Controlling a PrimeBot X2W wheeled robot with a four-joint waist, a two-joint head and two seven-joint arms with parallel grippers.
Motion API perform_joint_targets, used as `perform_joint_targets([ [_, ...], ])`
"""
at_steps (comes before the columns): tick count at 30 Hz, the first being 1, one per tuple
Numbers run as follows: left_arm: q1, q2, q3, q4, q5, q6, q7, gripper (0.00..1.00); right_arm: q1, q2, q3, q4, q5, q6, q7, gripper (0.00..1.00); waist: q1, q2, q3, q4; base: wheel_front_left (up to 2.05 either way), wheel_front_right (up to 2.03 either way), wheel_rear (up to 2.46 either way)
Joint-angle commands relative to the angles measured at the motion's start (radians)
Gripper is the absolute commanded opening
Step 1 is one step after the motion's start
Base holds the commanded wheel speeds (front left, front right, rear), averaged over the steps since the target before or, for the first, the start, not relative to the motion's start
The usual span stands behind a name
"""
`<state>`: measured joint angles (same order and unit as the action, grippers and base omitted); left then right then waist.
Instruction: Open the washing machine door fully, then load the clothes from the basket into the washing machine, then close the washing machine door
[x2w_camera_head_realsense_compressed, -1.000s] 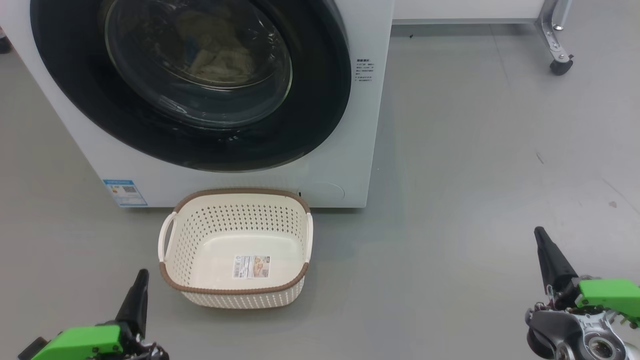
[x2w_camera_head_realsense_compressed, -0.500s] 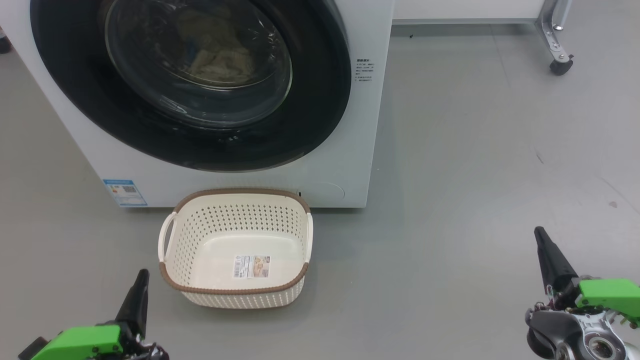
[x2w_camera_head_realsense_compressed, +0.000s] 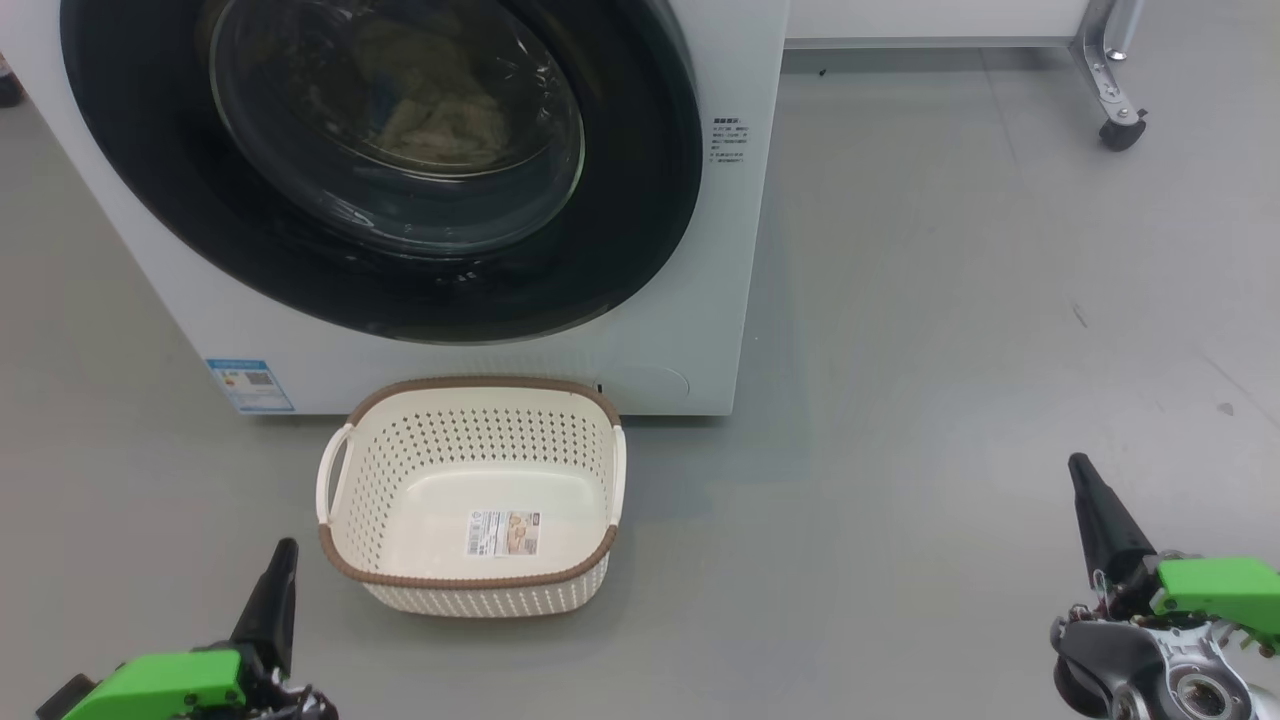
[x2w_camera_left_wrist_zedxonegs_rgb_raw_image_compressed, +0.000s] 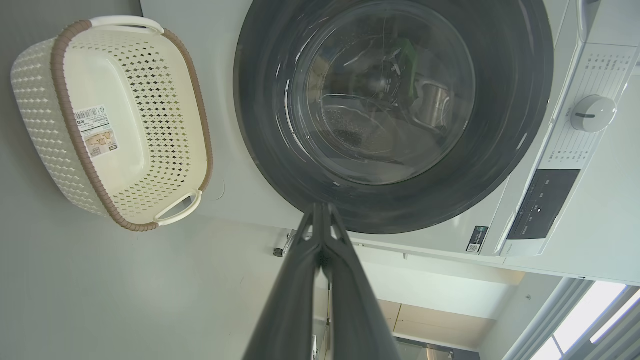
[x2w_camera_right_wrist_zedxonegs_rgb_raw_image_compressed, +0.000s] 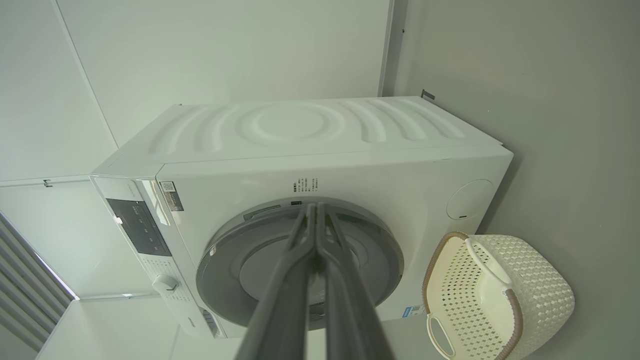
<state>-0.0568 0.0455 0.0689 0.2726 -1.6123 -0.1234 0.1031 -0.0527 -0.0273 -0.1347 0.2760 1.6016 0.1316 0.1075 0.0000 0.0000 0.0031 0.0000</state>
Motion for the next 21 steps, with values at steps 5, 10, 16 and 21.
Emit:
perform_joint_targets([
  [5, -0.051, 0.009, 0.040, -0.027, 0.000, -0.007, 0.006, 0.00, -0.055, -0.023, 0.021, -0.031, 0.007, -0.001, 0.006, 0.00, 0.0000, 0.0000, 0.000, 0.000, 0.00, 0.00, 0.00],
  [10, -0.051, 0.008, 0.041, -0.027, 0.000, -0.007, 0.007, 0.00, -0.055, -0.023, 0.021, -0.031, 0.007, -0.001, 0.006, 0.00, 0.0000, 0.0000, 0.000, 0.000, 0.00, 0.00, 0.00],
  [16, -0.051, 0.008, 0.041, -0.027, 0.001, -0.007, 0.007, 0.00, -0.055, -0.023, 0.021, -0.031, 0.007, -0.001, 0.006, 0.00, 0.0000, 0.0000, 0.000, 0.000, 0.00, 0.00, 0.00],
  [21, -0.051, 0.008, 0.042, -0.027, 0.001, -0.007, 0.007, 0.00, -0.055, -0.023, 0.021, -0.031, 0.007, -0.001, 0.006, 0.00, 0.0000, 0.0000, 0.000, 0.000, 0.00, 0.00, 0.00],
])
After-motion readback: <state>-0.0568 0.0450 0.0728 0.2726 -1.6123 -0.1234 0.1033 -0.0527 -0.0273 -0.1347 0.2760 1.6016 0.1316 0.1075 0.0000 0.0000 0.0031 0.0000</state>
